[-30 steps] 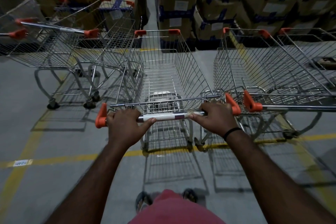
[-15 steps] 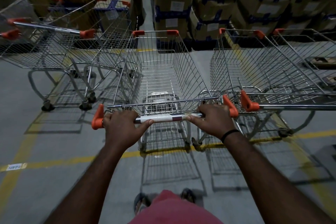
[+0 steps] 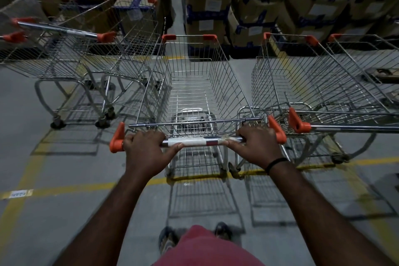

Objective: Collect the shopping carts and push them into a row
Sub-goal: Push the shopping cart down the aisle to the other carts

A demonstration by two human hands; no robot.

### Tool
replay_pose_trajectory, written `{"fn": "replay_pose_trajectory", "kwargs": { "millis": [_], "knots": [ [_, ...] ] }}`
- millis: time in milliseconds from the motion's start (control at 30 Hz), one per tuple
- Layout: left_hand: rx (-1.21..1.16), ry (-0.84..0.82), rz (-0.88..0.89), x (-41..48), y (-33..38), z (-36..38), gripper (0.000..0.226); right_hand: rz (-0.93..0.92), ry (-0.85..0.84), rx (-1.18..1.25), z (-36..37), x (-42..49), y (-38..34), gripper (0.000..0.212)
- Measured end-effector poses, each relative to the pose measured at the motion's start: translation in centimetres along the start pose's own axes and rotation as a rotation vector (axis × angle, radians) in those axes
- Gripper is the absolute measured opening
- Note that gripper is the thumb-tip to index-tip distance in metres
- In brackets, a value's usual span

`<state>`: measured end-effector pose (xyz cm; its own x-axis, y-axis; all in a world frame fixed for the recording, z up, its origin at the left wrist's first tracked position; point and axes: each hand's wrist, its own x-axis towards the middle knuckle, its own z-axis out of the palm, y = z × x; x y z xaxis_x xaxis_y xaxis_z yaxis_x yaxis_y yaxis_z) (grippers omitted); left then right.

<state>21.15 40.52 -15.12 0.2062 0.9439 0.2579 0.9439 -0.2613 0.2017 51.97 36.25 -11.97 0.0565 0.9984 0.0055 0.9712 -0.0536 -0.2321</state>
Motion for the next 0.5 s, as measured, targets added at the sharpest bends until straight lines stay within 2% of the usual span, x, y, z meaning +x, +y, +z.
{"fn": "replay_pose_trajectory", "kwargs": {
  "millis": [100, 233, 500],
  "knots": [
    [0.001, 0.000, -0.001, 0.23, -0.05, 0.12, 0.067, 0.001, -0.009, 0.025, -0.13, 0.16, 0.04, 0.077],
    [-0.002, -0.020, 0.006, 0.78, -0.05, 0.28, 0.062, -0.004, -0.024, 0.067, -0.33, 0.52, 0.15, 0.061],
    [-0.018, -0.020, 0.005, 0.22, -0.33, 0.42, 0.066, 0.019, -0.027, 0.044, -0.30, -0.22, -0.10, 0.068]
  ]
}}
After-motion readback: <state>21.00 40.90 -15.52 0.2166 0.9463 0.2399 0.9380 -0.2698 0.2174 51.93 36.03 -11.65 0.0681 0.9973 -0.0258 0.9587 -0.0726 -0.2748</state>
